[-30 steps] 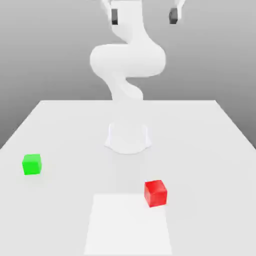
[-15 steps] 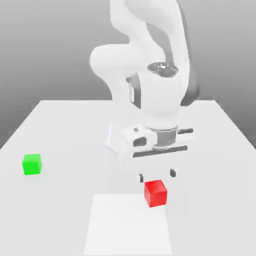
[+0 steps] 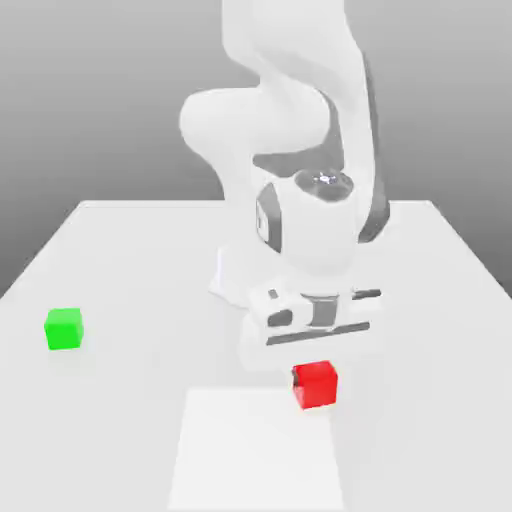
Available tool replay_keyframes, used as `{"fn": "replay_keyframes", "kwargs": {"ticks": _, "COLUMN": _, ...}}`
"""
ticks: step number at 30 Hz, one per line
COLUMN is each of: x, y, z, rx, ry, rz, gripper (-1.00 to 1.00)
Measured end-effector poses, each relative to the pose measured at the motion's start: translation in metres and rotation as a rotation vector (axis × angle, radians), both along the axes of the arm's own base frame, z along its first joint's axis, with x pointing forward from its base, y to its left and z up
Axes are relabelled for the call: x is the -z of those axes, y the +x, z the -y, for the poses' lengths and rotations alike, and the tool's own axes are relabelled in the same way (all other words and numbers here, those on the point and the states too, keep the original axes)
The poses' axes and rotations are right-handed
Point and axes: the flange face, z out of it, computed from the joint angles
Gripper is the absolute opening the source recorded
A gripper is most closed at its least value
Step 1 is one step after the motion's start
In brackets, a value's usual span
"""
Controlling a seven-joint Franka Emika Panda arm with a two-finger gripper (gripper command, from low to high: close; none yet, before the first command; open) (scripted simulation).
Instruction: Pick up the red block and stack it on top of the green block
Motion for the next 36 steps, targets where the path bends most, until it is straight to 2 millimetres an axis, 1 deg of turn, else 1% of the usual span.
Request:
{"fn": "replay_keyframes", "kwargs": {"ticks": 2, "x": -0.016, "y": -0.001, "z": 0.000, "rx": 0.000, "ry": 0.000, "rz": 0.000, "gripper": -1.00}}
{"fn": "replay_keyframes", "kwargs": {"ticks": 3, "x": -0.023, "y": -0.001, "z": 0.004, "rx": 0.013, "ry": 0.000, "rz": 0.000, "gripper": -1.00}}
{"fn": "replay_keyframes", "kwargs": {"ticks": 4, "x": -0.026, "y": 0.002, "z": 0.014, "rx": 0.053, "ry": 0.000, "rz": 0.000, "gripper": -1.00}}
{"fn": "replay_keyframes", "kwargs": {"ticks": 6, "x": -0.031, "y": 0.008, "z": 0.042, "rx": 0.161, "ry": 0.000, "rz": 0.001, "gripper": -1.00}}
{"fn": "replay_keyframes", "kwargs": {"ticks": 9, "x": -0.036, "y": 0.014, "z": 0.092, "rx": 0.345, "ry": 0.000, "rz": 0.002, "gripper": -1.00}}
{"fn": "replay_keyframes", "kwargs": {"ticks": 12, "x": -0.041, "y": 0.011, "z": 0.144, "rx": 0.533, "ry": 0.000, "rz": 0.003, "gripper": -1.00}}
{"fn": "replay_keyframes", "kwargs": {"ticks": 14, "x": -0.044, "y": 0.005, "z": 0.178, "rx": 0.660, "ry": 0.000, "rz": 0.004, "gripper": -1.00}}
{"fn": "replay_keyframes", "kwargs": {"ticks": 17, "x": -0.048, "y": -0.010, "z": 0.229, "rx": 0.849, "ry": 0.000, "rz": 0.004, "gripper": -1.00}}
{"fn": "replay_keyframes", "kwargs": {"ticks": 20, "x": -0.052, "y": -0.034, "z": 0.277, "rx": 1.039, "ry": 0.000, "rz": 0.004, "gripper": -1.00}}
{"fn": "replay_keyframes", "kwargs": {"ticks": 23, "x": -0.056, "y": -0.065, "z": 0.321, "rx": 1.228, "ry": 0.000, "rz": 0.004, "gripper": -1.00}}
{"fn": "replay_keyframes", "kwargs": {"ticks": 27, "x": -0.062, "y": -0.117, "z": 0.372, "rx": 1.482, "ry": 0.000, "rz": 0.003, "gripper": -1.00}}
{"fn": "replay_keyframes", "kwargs": {"ticks": 29, "x": -0.064, "y": -0.147, "z": 0.394, "rx": 1.608, "ry": 0.001, "rz": 0.002, "gripper": -1.00}}
{"fn": "replay_keyframes", "kwargs": {"ticks": 30, "x": -0.061, "y": -0.155, "z": 0.400, "rx": 1.641, "ry": 0.003, "rz": 0.002, "gripper": -1.00}}
{"fn": "replay_keyframes", "kwargs": {"ticks": 32, "x": -0.048, "y": -0.159, "z": 0.404, "rx": 1.664, "ry": 0.006, "rz": 0.003, "gripper": -1.00}}
{"fn": "replay_keyframes", "kwargs": {"ticks": 36, "x": -0.013, "y": -0.161, "z": 0.405, "rx": 1.672, "ry": 0.006, "rz": 0.003, "gripper": -1.00}}
